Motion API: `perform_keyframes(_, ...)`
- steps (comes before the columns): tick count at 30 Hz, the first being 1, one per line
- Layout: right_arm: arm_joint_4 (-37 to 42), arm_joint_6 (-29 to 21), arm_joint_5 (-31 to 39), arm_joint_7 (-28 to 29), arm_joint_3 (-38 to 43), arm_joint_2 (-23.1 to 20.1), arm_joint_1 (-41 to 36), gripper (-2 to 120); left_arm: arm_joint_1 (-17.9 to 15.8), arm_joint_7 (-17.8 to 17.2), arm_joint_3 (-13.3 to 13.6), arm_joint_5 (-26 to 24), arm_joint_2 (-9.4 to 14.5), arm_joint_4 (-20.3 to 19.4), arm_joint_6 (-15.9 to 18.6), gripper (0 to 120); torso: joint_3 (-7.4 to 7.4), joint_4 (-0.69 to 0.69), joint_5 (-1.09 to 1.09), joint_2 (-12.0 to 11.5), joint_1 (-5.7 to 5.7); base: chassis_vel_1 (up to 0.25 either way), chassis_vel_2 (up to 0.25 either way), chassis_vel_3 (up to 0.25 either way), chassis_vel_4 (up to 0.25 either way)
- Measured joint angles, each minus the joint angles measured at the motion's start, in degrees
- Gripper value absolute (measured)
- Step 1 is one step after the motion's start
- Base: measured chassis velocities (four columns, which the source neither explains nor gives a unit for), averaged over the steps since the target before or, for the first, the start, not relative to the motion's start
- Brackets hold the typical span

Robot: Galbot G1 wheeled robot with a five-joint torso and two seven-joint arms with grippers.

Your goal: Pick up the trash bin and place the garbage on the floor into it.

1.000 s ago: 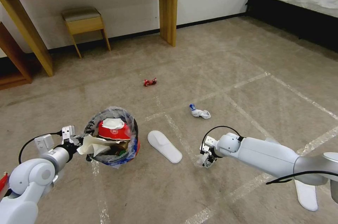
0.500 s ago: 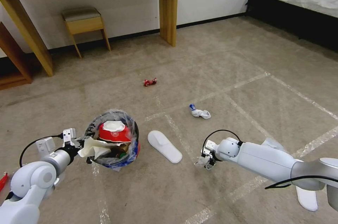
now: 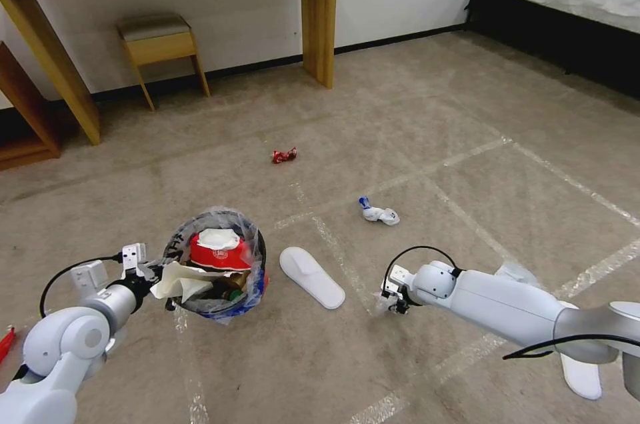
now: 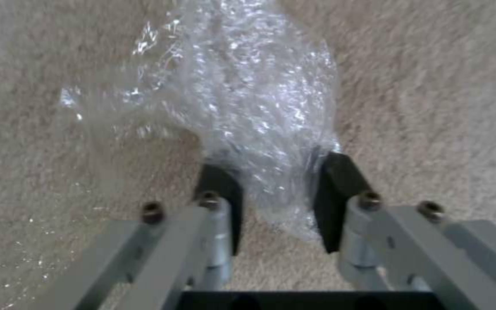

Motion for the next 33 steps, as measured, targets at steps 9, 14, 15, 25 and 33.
perform_keyframes(9,8.9,-0.7,4.0,2.3,10.2,-6.9,0.3,0,-1.3,0.8,2.3,-0.9,2.0,-0.6,0.5,1,0.00,0.01,0.00,0.0,0.00,0.000,0.000,0.000,0.000)
perform_keyframes(14,15.6,-1.4,8.3,3.9,20.1,-13.4,-2.2,0,-1.9,2.7,3.3,-0.6,3.6,-1.0,0.7,1,0.00,0.00,0.00,0.0,0.00,0.000,0.000,0.000,0.000)
perform_keyframes(15,15.6,-1.4,8.3,3.9,20.1,-13.4,-2.2,0,-1.9,2.7,3.3,-0.6,3.6,-1.0,0.7,1,0.00,0.00,0.00,0.0,0.00,0.000,0.000,0.000,0.000)
perform_keyframes(25,36.1,3.5,20.0,8.3,40.8,-23.2,-10.6,0,-1.9,5.3,4.2,0.1,4.1,-2.6,2.2,1,0.00,0.04,0.00,0.0,0.00,0.000,0.000,0.000,0.000)
perform_keyframes(33,50.4,11.1,24.4,9.5,62.6,-27.7,-27.6,0,-9.0,4.3,11.3,-3.2,5.7,-1.6,4.9,1,-0.01,-0.06,-0.03,0.0,0.00,0.000,0.000,0.000,0.000)
